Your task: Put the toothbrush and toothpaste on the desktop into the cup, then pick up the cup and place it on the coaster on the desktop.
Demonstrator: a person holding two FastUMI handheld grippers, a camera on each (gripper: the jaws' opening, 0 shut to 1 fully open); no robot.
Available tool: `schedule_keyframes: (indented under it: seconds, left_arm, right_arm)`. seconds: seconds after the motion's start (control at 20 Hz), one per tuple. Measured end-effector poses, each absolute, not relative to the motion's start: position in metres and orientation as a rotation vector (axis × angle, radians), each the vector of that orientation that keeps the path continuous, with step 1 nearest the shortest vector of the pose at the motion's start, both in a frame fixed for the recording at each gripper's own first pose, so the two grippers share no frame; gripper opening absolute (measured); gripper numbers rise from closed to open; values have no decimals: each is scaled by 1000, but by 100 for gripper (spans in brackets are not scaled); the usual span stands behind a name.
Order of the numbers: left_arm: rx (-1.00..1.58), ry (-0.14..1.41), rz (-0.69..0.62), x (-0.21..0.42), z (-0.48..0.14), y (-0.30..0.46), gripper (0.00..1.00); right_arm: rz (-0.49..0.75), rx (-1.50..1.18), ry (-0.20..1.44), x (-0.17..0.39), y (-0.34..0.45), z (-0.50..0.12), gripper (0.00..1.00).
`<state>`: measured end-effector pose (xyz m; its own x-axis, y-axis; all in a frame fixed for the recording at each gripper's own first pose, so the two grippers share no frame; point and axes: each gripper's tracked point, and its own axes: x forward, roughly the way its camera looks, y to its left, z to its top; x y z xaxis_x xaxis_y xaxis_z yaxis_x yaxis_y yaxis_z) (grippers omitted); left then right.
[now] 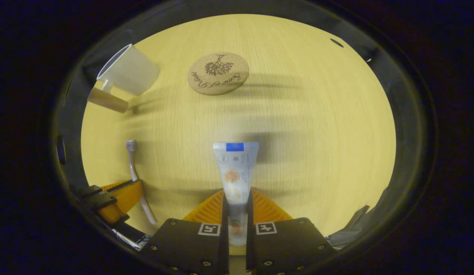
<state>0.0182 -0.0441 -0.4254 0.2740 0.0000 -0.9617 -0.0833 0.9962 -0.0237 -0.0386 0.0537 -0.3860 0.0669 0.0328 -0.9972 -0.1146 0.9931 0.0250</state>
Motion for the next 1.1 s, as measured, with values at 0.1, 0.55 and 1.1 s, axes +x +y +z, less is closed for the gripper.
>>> schedule_keyframes:
  seconds: [0.1, 0.55, 1.1]
  left_arm:
    - [-75, 1294, 48, 17, -424, -43, 8]
    - [-111, 1242, 26, 16, -393, -43, 8]
    - [-145, 1035, -2, 59, -287, -33, 8]
  right_arm:
    - [117, -69, 1502, -40, 54, -386, 19]
    - [106, -22, 1450, -32, 47, -364, 19]
    - [115, 9, 1397, -31, 54, -347, 19]
